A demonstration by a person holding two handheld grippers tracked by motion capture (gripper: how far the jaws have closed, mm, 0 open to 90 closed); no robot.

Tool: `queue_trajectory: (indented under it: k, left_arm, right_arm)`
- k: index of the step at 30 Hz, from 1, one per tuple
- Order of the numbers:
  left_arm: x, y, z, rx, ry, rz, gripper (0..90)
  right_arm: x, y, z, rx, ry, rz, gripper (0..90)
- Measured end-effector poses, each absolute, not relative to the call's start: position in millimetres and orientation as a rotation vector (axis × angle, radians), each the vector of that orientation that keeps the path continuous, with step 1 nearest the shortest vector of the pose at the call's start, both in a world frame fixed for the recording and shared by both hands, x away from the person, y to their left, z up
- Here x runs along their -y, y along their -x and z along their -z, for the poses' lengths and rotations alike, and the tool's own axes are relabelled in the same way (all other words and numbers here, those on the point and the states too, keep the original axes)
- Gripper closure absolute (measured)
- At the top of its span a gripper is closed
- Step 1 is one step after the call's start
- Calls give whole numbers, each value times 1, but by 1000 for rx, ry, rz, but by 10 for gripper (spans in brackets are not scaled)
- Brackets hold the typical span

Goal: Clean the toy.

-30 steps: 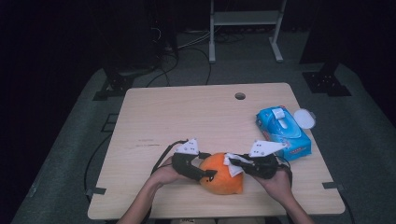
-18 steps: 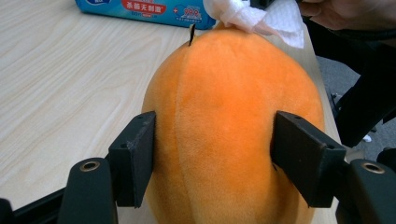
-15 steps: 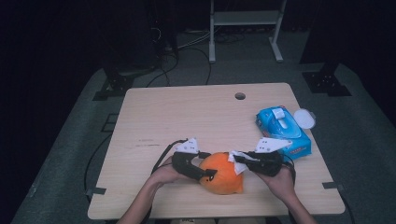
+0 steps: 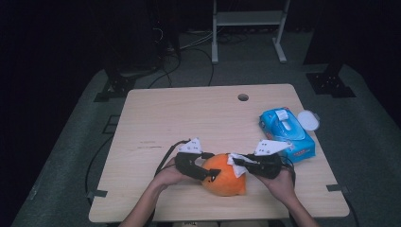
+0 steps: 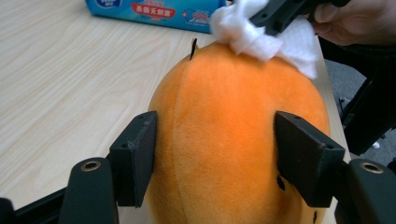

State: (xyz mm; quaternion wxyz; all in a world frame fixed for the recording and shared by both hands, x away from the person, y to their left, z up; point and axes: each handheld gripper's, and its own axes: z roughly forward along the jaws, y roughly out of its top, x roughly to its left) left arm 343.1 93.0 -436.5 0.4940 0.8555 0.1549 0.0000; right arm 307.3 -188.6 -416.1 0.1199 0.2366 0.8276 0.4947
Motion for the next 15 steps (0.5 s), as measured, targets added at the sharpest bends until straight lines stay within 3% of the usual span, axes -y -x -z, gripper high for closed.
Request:
queue_trajectory:
  k: [8, 15]
  left_arm:
    - [-101, -349, 441, -440, -2061, 15, 327]
    - [-106, -353, 443, -479, -2041, 33, 325]
  right_arm:
    - [193, -299, 414, -2459, -675, -1470, 801]
    - [170, -291, 413, -2499, -561, -1440, 802]
